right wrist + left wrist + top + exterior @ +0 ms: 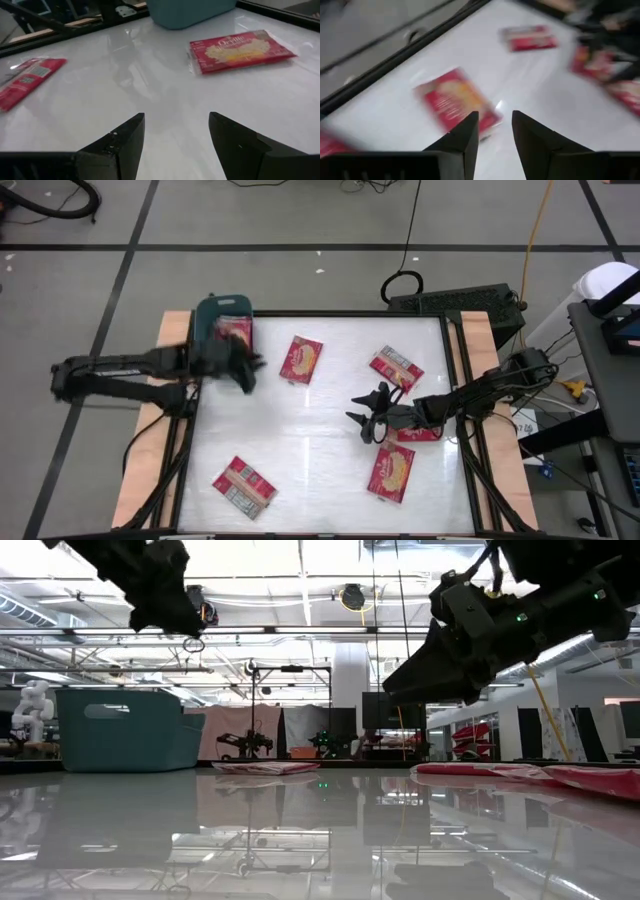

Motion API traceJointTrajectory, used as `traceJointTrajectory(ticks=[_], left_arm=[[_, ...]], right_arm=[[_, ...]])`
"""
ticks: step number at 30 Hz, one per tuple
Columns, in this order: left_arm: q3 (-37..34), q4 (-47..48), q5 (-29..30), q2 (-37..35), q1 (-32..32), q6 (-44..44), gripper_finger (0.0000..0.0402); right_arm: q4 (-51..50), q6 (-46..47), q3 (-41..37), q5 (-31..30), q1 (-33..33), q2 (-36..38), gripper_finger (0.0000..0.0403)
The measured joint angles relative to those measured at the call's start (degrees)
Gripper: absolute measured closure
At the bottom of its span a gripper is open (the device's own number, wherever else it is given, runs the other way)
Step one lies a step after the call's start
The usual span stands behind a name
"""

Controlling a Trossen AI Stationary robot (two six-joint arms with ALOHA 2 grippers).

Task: Sort popcorn bags into baskets
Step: Stack the red popcorn bag on top of the other red popcorn bag into the blue bin

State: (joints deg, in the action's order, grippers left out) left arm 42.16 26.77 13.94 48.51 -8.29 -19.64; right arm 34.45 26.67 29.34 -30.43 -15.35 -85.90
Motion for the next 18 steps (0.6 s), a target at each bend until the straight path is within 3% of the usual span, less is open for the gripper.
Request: traceJointTrajectory(ticks=[6, 12, 15, 18], left_arm=[[-8.83, -23.28, 10.58, 3.68, 19.89, 3.19, 0.0288], [-12.94, -39.08, 16.33, 12.25, 29.45, 4.46, 0.0288], [-12.73, -43.40, 17.88, 17.42, 31.45, 4.32, 0.0289], [-12.71, -49.62, 18.24, 22.66, 32.32, 4.39, 0.0289]], right_arm=[[-0.97, 5.42, 0.00, -3.64, -0.97, -0.36, 0.0190], [-3.11, 10.06, 0.53, -3.87, -0.88, 1.14, 0.0190], [-14.83, 10.50, 3.10, -3.79, -0.68, 4.40, 0.0190], [-33.86, 12.92, 6.81, -3.79, 0.74, 8.28, 0.0190]])
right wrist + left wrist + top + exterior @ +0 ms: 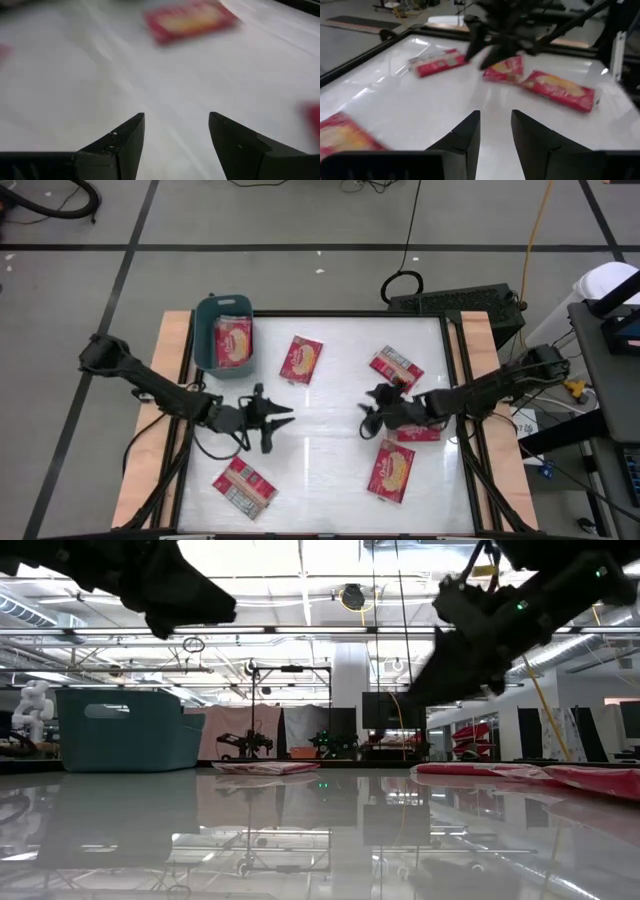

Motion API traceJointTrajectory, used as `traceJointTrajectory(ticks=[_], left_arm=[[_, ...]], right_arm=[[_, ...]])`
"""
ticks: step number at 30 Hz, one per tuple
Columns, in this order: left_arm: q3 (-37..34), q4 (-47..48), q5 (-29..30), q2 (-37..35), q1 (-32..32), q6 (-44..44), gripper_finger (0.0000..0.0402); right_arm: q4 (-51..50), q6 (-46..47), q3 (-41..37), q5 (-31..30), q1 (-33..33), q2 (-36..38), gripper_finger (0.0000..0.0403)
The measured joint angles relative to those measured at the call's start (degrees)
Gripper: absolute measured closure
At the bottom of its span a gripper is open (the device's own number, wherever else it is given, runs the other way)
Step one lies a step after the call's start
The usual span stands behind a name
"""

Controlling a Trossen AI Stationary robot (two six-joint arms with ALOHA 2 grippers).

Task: Sort popcorn bags into baskets
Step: Stack the red popcorn bag on top of the other red popcorn bag into the blue bin

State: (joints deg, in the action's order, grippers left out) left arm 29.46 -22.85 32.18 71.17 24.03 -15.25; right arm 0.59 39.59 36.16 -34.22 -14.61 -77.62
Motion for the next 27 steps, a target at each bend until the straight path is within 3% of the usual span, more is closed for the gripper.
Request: traceJointTrajectory(ticks=[5, 12, 20, 24, 27], left_arm=[[0.02, -9.36, -0.02, 7.78, -0.01, 0.13, 0.0289], [-0.01, -17.49, -0.08, 13.65, 0.02, 0.18, 0.0289], [0.82, -17.69, -0.21, 14.15, 0.00, 1.65, 0.0289], [0.82, -17.09, -0.26, 14.17, 0.01, 1.73, 0.0289], [0.80, -16.28, -0.32, 14.17, 0.00, 1.68, 0.0289]], right_arm=[[-24.38, 1.77, 3.83, 0.24, 5.12, 5.95, 0.0190], [-38.44, 2.03, 3.85, 7.67, 16.98, 8.26, 0.0190], [-36.07, -8.43, 3.85, 15.98, 28.30, 4.51, 0.0190], [-32.52, -15.10, 3.85, 21.93, 28.49, 2.78, 0.0190], [-32.45, -17.25, 3.79, 21.72, 26.25, 2.40, 0.0190]])
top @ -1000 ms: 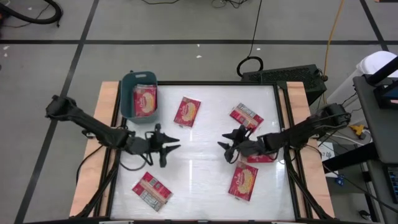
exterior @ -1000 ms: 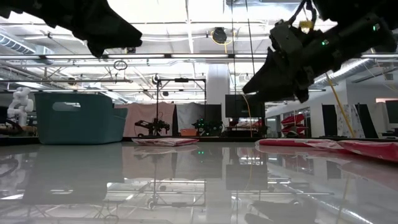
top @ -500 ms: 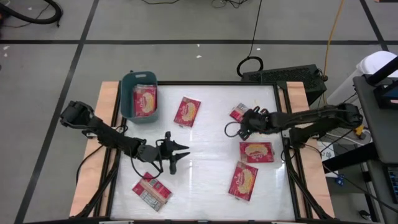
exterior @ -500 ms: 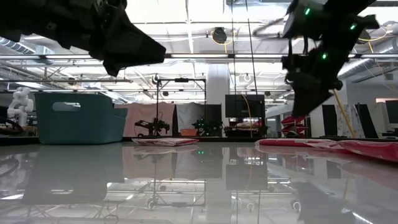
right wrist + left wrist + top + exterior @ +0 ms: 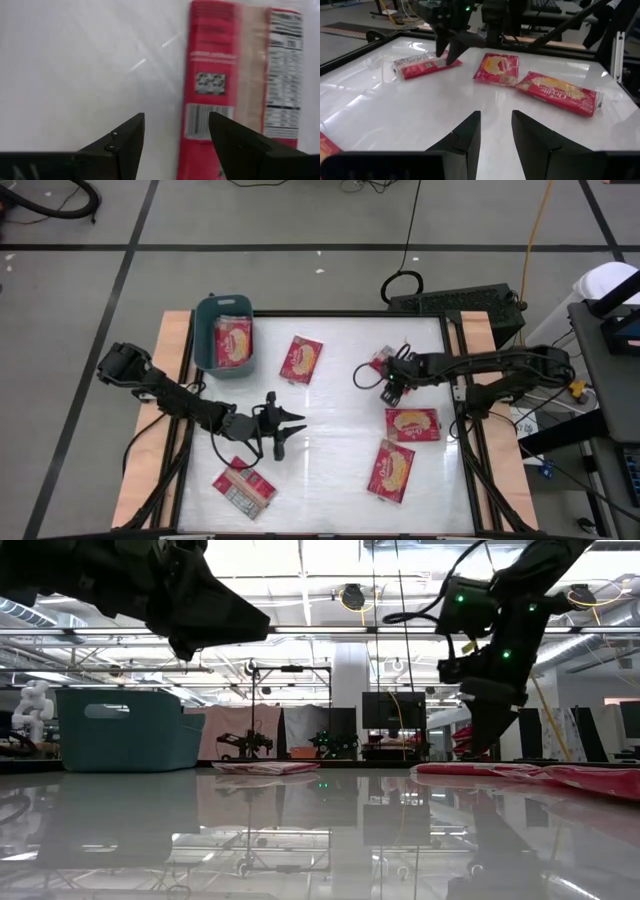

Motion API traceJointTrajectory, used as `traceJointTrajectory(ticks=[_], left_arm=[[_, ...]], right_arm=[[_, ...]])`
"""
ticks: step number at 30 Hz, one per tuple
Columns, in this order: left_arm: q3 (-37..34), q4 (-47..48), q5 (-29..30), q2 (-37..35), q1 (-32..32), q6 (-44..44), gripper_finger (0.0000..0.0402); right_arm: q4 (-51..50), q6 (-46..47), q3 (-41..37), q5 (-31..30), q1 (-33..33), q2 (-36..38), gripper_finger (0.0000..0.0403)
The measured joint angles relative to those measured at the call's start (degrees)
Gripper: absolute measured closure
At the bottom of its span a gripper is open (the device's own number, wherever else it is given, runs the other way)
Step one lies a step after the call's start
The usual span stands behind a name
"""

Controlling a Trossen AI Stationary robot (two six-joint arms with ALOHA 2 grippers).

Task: Sort popcorn bags into baskets
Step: Stack the red popcorn bag on top of the other red popcorn bag into the blue bin

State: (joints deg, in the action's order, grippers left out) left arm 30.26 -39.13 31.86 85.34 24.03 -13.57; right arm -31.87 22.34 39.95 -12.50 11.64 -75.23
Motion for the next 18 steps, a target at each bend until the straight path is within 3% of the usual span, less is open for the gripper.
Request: traceJointTrajectory(ticks=[5, 13, 18], left_arm=[[0.00, 0.41, -0.05, 0.00, 0.01, 0.21, 0.0289], [0.00, 0.37, -0.03, 0.00, 0.00, -0.21, 0.0289], [0.00, 0.37, -0.03, 0.00, 0.07, -0.23, 0.0289]], right_arm=[[0.19, 5.66, -2.48, -7.96, -2.78, -0.11, 0.0190], [11.51, 15.31, -7.98, -5.29, -6.40, 0.29, 0.0190], [14.54, 21.81, -7.64, -7.86, -11.86, 0.70, 0.0190]])
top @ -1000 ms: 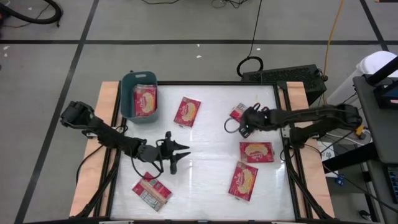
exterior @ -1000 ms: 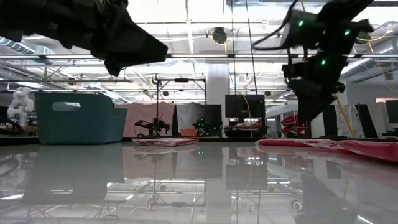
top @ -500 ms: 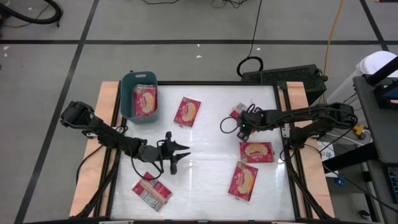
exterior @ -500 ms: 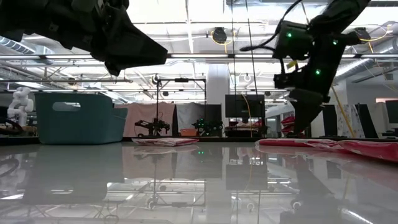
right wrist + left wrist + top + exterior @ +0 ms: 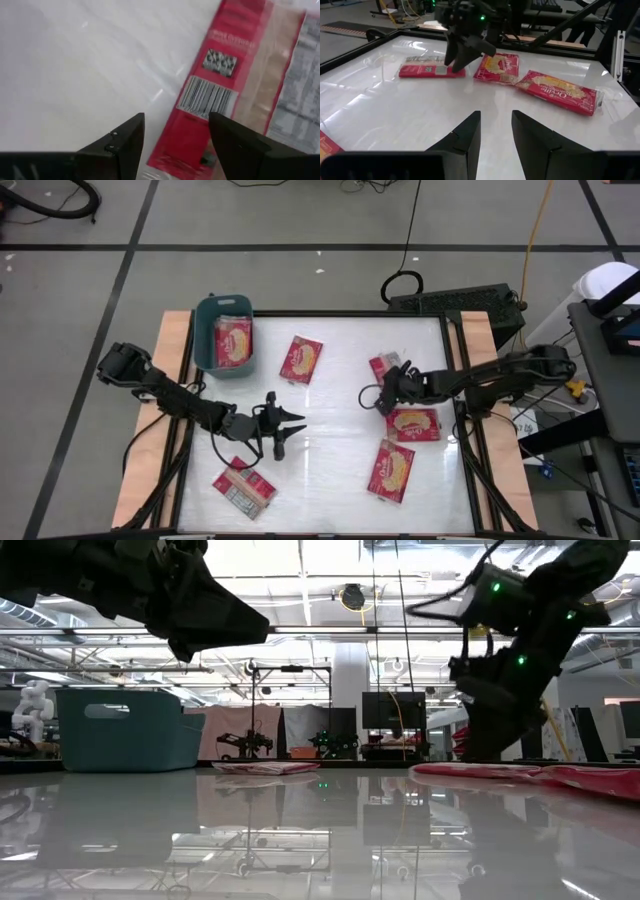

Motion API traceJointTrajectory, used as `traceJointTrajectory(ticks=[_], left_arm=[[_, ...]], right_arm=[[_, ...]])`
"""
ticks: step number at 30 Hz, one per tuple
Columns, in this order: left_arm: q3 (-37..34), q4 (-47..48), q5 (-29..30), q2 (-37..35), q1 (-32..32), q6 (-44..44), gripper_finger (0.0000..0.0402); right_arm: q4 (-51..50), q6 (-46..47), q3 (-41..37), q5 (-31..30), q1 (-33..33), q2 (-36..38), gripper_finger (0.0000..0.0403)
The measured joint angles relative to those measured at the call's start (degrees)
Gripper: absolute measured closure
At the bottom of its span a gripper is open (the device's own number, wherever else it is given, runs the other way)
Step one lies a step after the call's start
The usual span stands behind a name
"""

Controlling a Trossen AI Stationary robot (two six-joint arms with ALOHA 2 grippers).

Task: Sort popcorn bags into baskets
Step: Stack the red popcorn bag on top of the other red popcorn bag into the blue bin

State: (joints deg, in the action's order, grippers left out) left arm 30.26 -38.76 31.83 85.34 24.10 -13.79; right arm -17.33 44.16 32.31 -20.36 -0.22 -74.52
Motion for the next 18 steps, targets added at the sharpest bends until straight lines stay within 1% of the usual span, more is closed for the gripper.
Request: traceJointTrajectory(ticks=[4, 7, 10, 14, 18], left_arm=[[0.00, 0.00, 0.00, -0.02, 0.00, 0.01, 0.0289], [0.00, -0.01, 0.00, -0.02, 0.00, 0.04, 0.0289], [0.00, -0.02, 0.00, -0.02, 0.00, 0.28, 0.0289], [0.00, -0.02, 0.00, -0.02, 0.00, 0.28, 0.0289], [0.00, 0.00, 0.00, -0.02, 0.00, 0.56, 0.0289]], right_arm=[[-1.30, 5.03, 0.18, -5.37, -5.43, -0.09, 0.0190], [-1.72, 5.87, 0.18, -7.84, -9.32, -0.34, 0.0190], [-1.38, 0.57, 0.18, -9.81, -12.76, -0.36, 0.0190], [-2.94, -7.49, 0.18, -10.07, -15.43, -0.35, 0.0190], [-7.82, -15.93, 0.18, -14.17, -16.91, -0.35, 0.0190]])
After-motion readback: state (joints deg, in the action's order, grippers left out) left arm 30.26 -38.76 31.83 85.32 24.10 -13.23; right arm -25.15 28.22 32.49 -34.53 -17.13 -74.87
